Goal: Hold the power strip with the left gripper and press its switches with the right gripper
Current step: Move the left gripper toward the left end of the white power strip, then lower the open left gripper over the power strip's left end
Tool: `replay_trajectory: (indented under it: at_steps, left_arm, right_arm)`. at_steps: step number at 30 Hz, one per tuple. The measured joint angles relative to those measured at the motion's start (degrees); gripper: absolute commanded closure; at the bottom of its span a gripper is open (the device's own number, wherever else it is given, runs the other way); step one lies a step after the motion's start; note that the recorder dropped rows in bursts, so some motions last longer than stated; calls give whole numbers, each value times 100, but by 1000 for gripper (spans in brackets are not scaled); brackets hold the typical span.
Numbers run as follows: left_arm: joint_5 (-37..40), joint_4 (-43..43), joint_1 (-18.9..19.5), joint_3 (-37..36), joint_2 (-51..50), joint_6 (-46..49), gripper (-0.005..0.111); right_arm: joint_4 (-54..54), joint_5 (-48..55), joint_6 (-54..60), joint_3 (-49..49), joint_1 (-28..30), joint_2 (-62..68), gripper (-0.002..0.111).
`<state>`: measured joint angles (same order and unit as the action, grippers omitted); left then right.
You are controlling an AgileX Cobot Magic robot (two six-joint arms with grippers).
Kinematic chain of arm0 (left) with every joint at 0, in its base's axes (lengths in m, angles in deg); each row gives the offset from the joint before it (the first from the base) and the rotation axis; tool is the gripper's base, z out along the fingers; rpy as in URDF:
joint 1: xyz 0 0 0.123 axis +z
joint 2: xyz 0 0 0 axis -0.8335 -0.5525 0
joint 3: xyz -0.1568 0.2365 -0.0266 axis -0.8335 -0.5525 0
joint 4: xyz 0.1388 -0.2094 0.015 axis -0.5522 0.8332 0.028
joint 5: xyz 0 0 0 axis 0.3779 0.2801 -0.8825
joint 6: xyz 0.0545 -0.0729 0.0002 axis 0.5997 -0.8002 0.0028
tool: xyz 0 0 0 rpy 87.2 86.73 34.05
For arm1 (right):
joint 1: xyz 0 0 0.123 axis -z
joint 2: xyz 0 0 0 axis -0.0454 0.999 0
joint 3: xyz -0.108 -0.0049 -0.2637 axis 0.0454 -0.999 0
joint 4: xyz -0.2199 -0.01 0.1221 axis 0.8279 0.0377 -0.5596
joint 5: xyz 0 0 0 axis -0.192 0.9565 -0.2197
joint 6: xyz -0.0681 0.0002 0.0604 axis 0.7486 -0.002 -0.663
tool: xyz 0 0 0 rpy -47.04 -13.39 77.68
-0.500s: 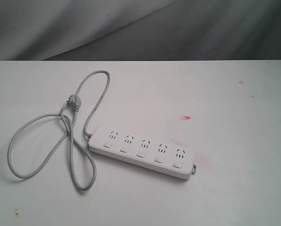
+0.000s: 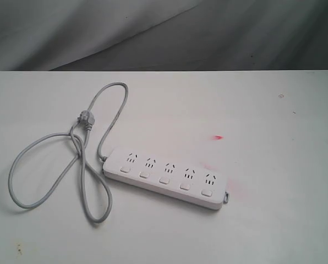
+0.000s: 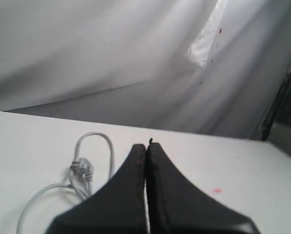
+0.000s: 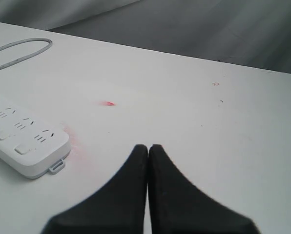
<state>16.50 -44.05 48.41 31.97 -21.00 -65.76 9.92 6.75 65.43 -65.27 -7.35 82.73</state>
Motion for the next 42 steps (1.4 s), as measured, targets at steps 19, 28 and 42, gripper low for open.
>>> replay_trajectory:
  at_steps: [19, 28, 42]
  left_arm:
    - [2931, 1971, 0, 3844, -6296, 6474, 107]
    - [3036, 1308, 0, 4421, -8169, 8782, 107]
    - [2868, 1527, 0, 4458, -8723, 9693, 51]
  right_arm:
    - [0, 0, 0, 0, 0, 0, 108]
    - [0, 0, 0, 0, 0, 0, 108]
    - [0, 0, 0, 0, 0, 0, 108]
